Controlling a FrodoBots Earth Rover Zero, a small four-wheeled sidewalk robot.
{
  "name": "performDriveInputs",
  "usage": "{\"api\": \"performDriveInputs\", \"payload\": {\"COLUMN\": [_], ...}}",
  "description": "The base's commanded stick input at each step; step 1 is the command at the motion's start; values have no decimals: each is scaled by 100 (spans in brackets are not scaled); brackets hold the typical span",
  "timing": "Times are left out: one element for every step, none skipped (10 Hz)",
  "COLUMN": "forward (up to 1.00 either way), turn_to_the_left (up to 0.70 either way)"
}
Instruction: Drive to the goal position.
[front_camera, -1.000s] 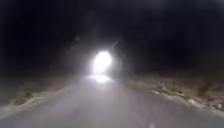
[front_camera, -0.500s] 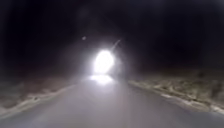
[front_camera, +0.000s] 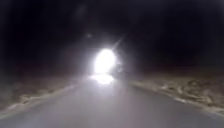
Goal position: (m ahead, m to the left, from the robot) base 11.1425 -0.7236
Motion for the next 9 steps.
{"api": "performDriveInputs", "payload": {"forward": [100, 100, 100, 100, 100, 100, 100, 100, 100], "turn_to_the_left": [12, 11, 11, 10, 12, 14, 13, 11, 9]}}
